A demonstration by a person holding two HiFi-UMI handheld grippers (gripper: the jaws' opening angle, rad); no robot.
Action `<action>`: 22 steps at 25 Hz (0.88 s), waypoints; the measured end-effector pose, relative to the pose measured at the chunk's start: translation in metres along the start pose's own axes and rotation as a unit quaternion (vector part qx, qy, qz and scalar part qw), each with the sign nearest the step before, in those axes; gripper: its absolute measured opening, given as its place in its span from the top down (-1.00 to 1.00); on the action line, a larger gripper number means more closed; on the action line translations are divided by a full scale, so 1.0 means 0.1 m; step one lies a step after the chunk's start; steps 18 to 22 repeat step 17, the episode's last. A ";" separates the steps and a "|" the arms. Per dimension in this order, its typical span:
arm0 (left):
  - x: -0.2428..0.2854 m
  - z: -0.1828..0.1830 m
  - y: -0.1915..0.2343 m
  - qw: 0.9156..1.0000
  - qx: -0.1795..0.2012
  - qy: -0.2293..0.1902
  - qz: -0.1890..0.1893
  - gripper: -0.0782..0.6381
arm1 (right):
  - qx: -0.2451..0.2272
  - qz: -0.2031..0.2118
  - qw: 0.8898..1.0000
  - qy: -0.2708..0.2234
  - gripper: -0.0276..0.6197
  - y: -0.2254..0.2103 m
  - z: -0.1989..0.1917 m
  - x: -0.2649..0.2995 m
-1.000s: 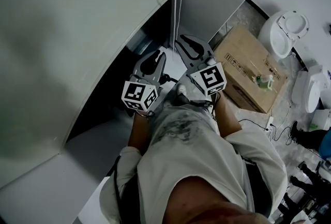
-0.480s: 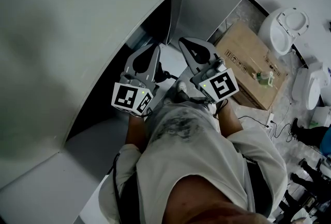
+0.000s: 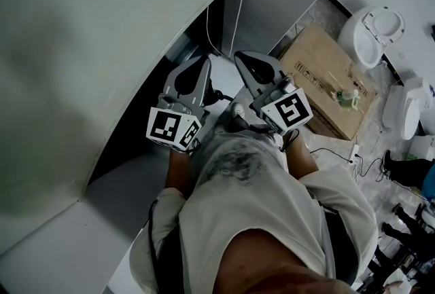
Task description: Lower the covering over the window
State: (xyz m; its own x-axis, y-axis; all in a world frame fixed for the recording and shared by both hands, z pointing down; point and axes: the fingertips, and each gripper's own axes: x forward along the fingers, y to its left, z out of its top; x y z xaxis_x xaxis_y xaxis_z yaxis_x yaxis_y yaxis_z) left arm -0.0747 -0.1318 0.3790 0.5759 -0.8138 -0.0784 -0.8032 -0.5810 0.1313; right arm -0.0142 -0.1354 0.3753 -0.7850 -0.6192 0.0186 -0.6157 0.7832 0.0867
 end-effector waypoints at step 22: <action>-0.01 -0.02 -0.10 1.000 -0.001 -0.002 -0.015 0.76 | -0.012 -0.015 1.000 0.014 0.87 0.04 0.00 -0.11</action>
